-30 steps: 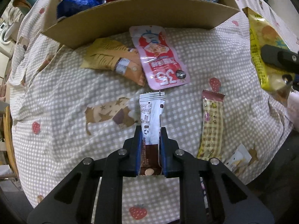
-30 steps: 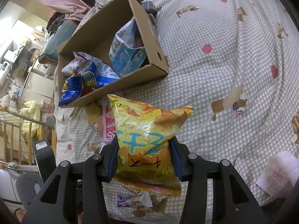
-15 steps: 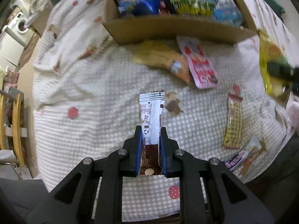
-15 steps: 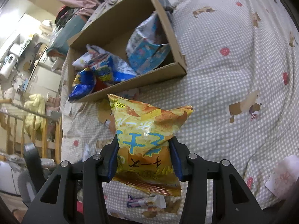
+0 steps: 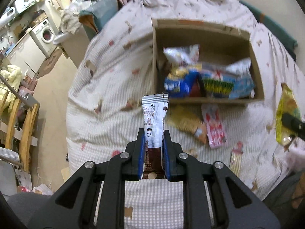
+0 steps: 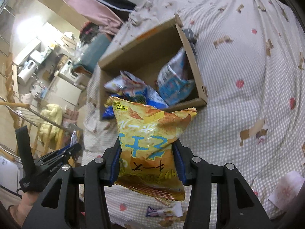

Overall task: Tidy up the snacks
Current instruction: 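Carry the yellow bag and chocolate bar over the box with both tools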

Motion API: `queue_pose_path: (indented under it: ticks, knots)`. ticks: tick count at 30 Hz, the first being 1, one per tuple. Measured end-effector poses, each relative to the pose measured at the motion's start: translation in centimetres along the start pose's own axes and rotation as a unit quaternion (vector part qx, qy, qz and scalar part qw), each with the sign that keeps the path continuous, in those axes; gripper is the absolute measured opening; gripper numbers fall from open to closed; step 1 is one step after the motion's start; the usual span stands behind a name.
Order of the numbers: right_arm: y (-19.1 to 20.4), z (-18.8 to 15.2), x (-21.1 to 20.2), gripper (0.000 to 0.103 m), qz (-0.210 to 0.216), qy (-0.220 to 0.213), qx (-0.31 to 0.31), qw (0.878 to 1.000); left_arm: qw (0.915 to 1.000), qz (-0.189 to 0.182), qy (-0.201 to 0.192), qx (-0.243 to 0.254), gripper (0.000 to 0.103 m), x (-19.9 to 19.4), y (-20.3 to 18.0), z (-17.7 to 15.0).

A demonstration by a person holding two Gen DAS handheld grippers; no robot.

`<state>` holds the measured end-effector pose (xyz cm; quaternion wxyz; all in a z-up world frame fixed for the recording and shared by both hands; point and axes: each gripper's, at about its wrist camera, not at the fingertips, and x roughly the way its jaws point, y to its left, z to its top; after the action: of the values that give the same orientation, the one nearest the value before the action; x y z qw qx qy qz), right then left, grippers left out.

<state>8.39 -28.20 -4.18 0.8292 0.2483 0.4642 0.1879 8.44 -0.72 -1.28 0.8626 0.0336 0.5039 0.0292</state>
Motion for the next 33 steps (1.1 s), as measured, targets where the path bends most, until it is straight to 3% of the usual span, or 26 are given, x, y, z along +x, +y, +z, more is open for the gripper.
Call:
queue_pose_path:
  ticks: [17, 33]
  knots:
    - [0.9, 4.9, -2.5, 0.05, 0.004, -0.09, -0.024, 0.996, 0.9975, -0.015, -0.057, 0.039, 0.014, -0.1, -3.4, 6.6]
    - [0.1, 9.6, 1.1, 0.05, -0.035, -0.108, -0.033, 0.993, 0.9962, -0.038, -0.078, 0.008, 0.014, 3.7, -2.2, 11.2]
